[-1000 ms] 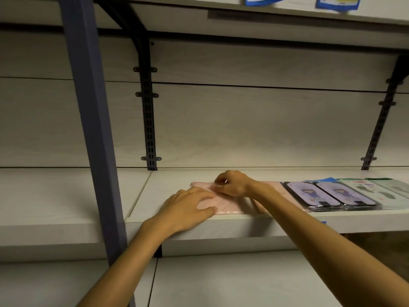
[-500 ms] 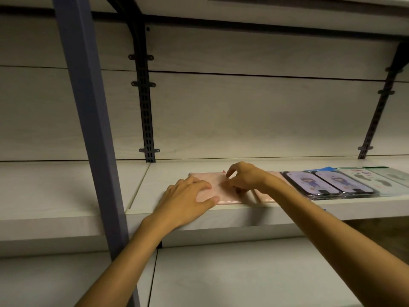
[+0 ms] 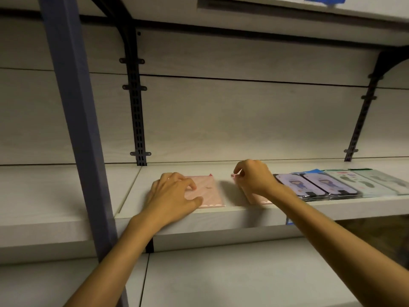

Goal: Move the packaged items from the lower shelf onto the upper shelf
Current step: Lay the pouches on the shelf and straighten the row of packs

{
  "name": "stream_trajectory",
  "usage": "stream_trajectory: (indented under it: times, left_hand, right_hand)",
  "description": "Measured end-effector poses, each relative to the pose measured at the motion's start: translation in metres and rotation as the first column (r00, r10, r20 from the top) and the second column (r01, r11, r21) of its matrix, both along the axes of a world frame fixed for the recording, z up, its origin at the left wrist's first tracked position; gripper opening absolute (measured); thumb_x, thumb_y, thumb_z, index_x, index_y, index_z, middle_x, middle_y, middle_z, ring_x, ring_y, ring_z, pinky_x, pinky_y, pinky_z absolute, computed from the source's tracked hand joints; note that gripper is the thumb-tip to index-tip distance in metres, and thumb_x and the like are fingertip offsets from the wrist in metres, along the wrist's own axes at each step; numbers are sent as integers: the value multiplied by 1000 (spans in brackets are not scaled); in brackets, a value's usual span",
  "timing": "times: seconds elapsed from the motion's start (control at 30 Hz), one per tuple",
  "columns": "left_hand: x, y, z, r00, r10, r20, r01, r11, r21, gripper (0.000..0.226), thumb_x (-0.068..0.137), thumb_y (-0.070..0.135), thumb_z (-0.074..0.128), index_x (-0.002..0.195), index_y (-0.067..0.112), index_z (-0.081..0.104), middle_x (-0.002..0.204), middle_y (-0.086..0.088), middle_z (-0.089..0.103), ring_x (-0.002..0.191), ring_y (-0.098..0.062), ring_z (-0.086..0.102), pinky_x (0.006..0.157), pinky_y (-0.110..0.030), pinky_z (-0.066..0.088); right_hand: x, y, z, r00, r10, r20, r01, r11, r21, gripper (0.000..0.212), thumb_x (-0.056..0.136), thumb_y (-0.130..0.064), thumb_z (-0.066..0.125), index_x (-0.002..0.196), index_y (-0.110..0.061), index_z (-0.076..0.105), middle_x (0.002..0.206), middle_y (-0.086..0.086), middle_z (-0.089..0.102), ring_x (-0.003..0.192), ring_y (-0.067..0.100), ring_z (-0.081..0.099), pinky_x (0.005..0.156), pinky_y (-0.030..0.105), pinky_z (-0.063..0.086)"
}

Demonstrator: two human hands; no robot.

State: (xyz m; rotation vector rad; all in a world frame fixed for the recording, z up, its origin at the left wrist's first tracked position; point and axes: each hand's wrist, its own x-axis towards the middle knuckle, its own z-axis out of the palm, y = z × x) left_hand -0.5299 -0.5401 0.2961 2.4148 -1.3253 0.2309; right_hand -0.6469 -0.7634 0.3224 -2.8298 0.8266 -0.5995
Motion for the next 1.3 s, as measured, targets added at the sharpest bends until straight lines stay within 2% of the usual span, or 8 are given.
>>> stream_trajectory:
  times: [0.13, 0.27, 0.43, 0.57, 0.73, 0.93, 1.13, 1.3]
  left_hand:
    - [-25, -24, 15, 994, -109, 8, 109, 989, -100, 39, 90, 58, 52, 123, 39, 60, 137, 13, 52, 130, -14, 42, 109, -39, 31]
    - [-59, -64, 26, 974, -224, 25, 225, 973, -42, 36, 90, 59, 51, 119, 40, 63, 128, 13, 61, 122, -16, 53, 97, -36, 35]
    - [-78, -102, 27, 955, -295, -15, 295, 954, 59, 42, 87, 61, 49, 119, 40, 65, 123, 8, 66, 111, -22, 60, 87, -38, 40]
    - [-82, -113, 18, 944, -329, -17, 329, 936, 123, 34, 91, 63, 49, 96, 32, 61, 99, 2, 60, 95, -24, 52, 74, -37, 35]
    - [-80, -116, 14, 944, -328, 28, 322, 939, 125, 47, 90, 66, 47, 123, 38, 63, 125, 3, 62, 113, -22, 55, 84, -39, 39]
    - [-75, -106, 17, 958, -280, 57, 270, 952, 142, 48, 88, 69, 46, 122, 39, 62, 122, 5, 63, 112, -21, 56, 92, -42, 37]
    - [-63, -94, 20, 967, -253, 41, 244, 957, 159, 48, 86, 67, 50, 125, 41, 61, 122, 6, 64, 100, -16, 55, 88, -39, 38]
    - [-54, -85, 19, 972, -233, 39, 225, 962, 157, 61, 82, 75, 48, 134, 44, 55, 137, 8, 58, 118, -19, 54, 96, -41, 45]
  right_hand:
    - [-18, -48, 12, 989, -9, -145, 1, 998, -60, 29, 91, -19, 58, 118, -18, 69, 120, 6, 69, 106, 27, 64, 89, 35, 52]
    - [-26, -69, 19, 943, 61, -326, -35, 996, 83, 43, 97, -30, 56, 138, -16, 53, 140, 7, 56, 124, 26, 55, 103, 36, 44]
    - [-27, -78, 10, 918, 93, -384, -68, 995, 79, 40, 98, -41, 51, 131, -20, 59, 130, 4, 63, 113, 23, 61, 98, 34, 49]
    - [-27, -81, 11, 914, 103, -393, -77, 994, 83, 43, 97, -50, 50, 131, -26, 58, 131, 3, 62, 115, 23, 59, 100, 36, 48]
    - [-25, -83, 8, 915, 110, -387, -88, 993, 75, 43, 97, -50, 48, 132, -27, 58, 132, 2, 62, 117, 24, 59, 101, 37, 47]
    - [-14, -73, 4, 917, 157, -367, -141, 987, 71, 41, 97, -46, 49, 131, -25, 57, 129, 1, 64, 113, 24, 60, 100, 38, 48]
    - [-3, -60, 2, 921, 178, -347, -149, 983, 108, 43, 98, -44, 49, 133, -20, 57, 133, 5, 62, 117, 26, 58, 101, 38, 47]
    - [-8, -64, 4, 938, 107, -328, -75, 991, 108, 51, 95, -51, 51, 136, -20, 54, 136, 6, 59, 119, 27, 56, 100, 39, 47]
